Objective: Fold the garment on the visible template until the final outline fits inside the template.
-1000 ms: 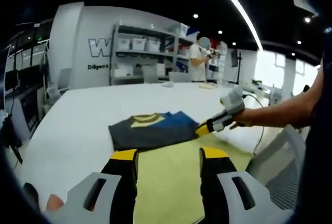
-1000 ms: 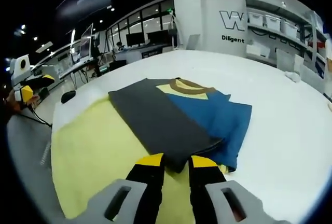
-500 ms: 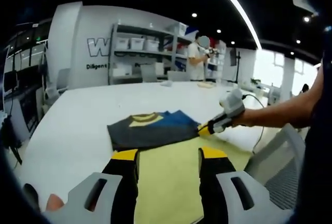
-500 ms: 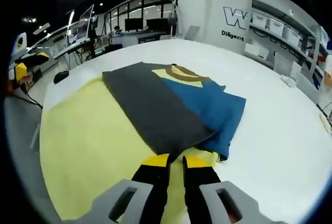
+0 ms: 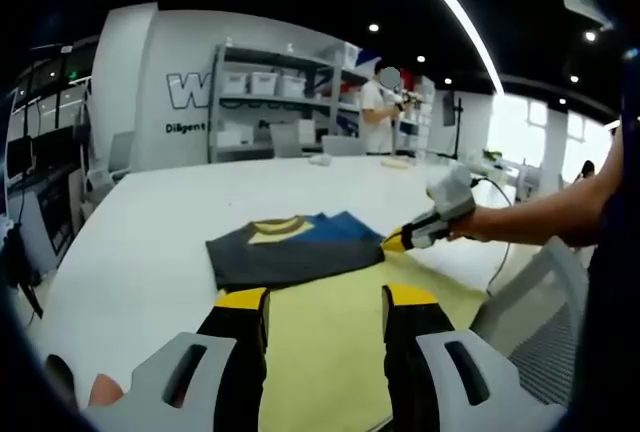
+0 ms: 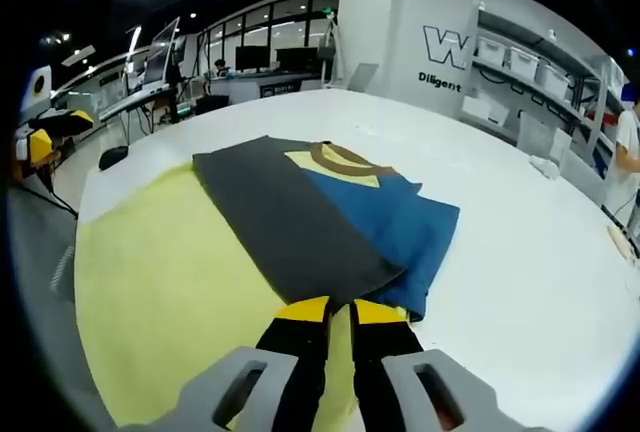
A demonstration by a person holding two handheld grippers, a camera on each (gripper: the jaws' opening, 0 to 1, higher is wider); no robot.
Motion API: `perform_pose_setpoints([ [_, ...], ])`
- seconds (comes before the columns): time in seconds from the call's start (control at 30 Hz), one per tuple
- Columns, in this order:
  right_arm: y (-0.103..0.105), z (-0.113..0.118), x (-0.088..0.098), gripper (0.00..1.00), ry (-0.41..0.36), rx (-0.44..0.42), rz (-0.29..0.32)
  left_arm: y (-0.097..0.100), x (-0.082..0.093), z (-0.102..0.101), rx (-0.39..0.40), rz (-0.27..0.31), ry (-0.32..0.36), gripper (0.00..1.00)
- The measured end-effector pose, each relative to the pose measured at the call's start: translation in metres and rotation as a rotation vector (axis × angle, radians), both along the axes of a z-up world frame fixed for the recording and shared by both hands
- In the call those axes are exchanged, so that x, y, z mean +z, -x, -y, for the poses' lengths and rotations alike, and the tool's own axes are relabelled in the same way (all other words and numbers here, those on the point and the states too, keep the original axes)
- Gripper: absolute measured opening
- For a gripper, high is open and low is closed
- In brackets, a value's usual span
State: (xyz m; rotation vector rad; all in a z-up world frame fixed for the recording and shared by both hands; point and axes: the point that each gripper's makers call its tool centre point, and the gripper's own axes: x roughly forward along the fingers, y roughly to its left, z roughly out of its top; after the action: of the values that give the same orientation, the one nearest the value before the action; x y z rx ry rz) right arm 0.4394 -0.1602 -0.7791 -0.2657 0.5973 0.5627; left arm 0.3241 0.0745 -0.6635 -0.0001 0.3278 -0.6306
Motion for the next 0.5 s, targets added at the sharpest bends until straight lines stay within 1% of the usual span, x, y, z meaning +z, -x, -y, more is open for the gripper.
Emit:
perform_pose_setpoints([
  [0.13, -0.002, -0.005, 0.000, 0.01, 0.000, 0.011, 0.003, 0.000, 0.000, 0.000, -0.002, -0.002, -0.003, 0.42],
  [0.37, -0.003, -0.009, -0.011, 0.00, 0.017, 0.033, -0.010, 0.000, 0.000, 0.000, 0.000, -0.003, -0.004, 0.42],
  [0.5, -0.003, -0.010, -0.018, 0.00, 0.028, 0.042, -0.029, 0.000, 0.000, -0.001, 0.000, -0.003, -0.005, 0.42],
])
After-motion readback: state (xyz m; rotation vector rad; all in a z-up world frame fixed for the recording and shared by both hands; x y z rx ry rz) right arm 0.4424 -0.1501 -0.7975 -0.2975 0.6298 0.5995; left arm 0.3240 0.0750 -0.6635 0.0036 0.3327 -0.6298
